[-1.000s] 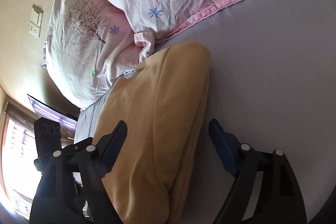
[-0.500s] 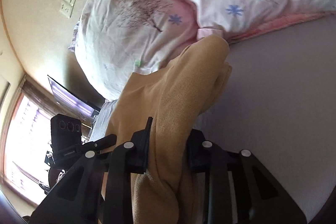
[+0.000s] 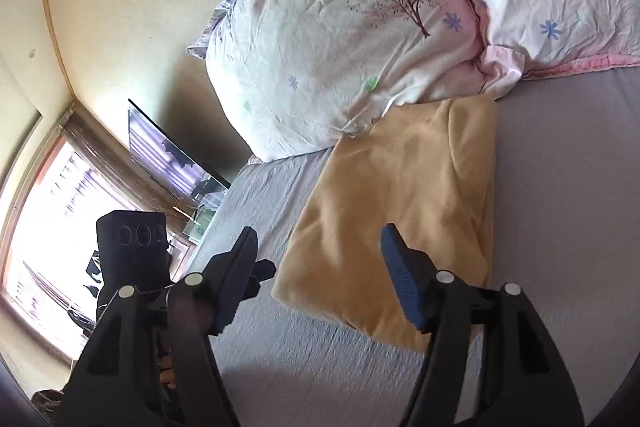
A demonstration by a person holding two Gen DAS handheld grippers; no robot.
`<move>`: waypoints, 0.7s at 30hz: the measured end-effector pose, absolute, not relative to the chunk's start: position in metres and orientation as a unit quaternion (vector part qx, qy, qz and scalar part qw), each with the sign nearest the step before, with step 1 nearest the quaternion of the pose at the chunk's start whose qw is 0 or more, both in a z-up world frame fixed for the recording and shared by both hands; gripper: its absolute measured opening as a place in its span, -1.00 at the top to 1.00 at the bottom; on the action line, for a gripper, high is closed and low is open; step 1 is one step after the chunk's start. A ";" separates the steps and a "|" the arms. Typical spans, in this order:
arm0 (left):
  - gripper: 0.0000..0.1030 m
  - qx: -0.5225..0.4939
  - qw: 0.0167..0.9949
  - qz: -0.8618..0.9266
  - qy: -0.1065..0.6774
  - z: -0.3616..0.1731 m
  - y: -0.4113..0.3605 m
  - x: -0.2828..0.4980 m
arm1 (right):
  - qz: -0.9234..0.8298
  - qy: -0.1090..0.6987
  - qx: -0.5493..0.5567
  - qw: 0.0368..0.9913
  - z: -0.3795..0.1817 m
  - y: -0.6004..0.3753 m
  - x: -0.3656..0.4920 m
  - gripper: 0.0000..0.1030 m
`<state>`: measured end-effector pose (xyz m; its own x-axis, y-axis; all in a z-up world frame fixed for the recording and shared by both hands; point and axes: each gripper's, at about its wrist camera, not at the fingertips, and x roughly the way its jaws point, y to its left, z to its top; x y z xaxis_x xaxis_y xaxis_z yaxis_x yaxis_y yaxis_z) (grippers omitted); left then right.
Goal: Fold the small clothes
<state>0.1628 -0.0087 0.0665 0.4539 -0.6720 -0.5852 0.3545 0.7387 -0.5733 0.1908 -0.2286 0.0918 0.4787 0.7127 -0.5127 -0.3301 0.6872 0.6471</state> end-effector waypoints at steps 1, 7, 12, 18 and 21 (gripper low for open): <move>-0.11 -0.180 0.830 -0.295 0.437 0.057 -0.014 0.164 | 0.299 0.423 0.242 0.821 0.077 -0.226 0.196 -0.50; -0.29 -0.135 0.844 -0.260 0.449 0.050 -0.015 0.144 | 0.243 0.467 0.265 0.808 0.051 -0.241 0.196 -0.51; -0.96 -0.037 0.892 -0.150 0.426 0.058 -0.002 0.100 | 0.180 0.413 0.184 0.874 0.079 -0.242 0.142 -0.97; -0.96 -0.012 0.875 -0.101 0.473 0.031 0.004 0.103 | 0.075 0.439 0.054 0.894 0.047 -0.220 0.112 -0.97; -0.96 0.019 0.878 -0.069 0.474 0.024 -0.003 0.106 | 0.051 0.449 0.009 0.892 0.035 -0.205 0.111 -0.97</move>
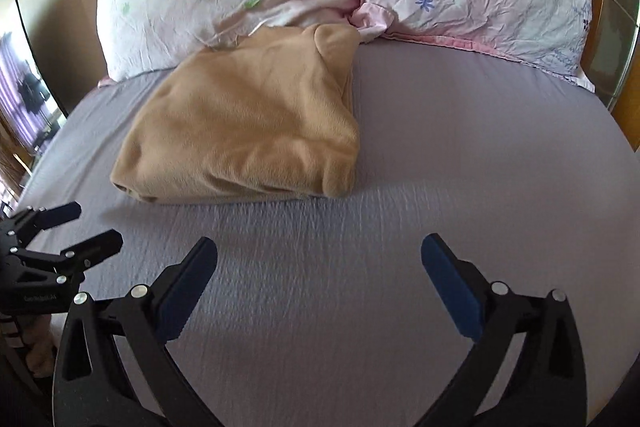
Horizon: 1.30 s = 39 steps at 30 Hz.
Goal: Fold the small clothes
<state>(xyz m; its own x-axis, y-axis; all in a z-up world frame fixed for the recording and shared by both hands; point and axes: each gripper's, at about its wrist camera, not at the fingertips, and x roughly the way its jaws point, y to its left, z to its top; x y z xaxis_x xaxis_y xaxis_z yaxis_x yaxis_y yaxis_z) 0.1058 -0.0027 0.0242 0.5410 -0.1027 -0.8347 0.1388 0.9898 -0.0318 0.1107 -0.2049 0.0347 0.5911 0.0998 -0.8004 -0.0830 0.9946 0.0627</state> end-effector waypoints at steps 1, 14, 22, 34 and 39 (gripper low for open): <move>-0.96 0.027 0.878 -0.058 0.474 0.023 -0.003 0.107 | 0.045 0.454 -0.003 0.890 0.032 -0.199 0.113 -0.97; -0.97 0.024 0.875 -0.033 0.482 0.013 -0.001 0.106 | 0.055 0.481 -0.029 0.875 0.019 -0.178 0.106 -0.97; -0.97 0.021 0.878 -0.032 0.478 0.014 -0.001 0.103 | 0.051 0.476 -0.027 0.877 0.020 -0.178 0.103 -0.97; -0.97 0.024 0.874 -0.030 0.485 0.014 0.000 0.106 | 0.053 0.476 -0.027 0.877 0.021 -0.180 0.104 -0.97; -0.97 0.024 0.874 -0.030 0.484 0.014 0.000 0.106 | 0.052 0.477 -0.026 0.877 0.021 -0.180 0.104 -0.97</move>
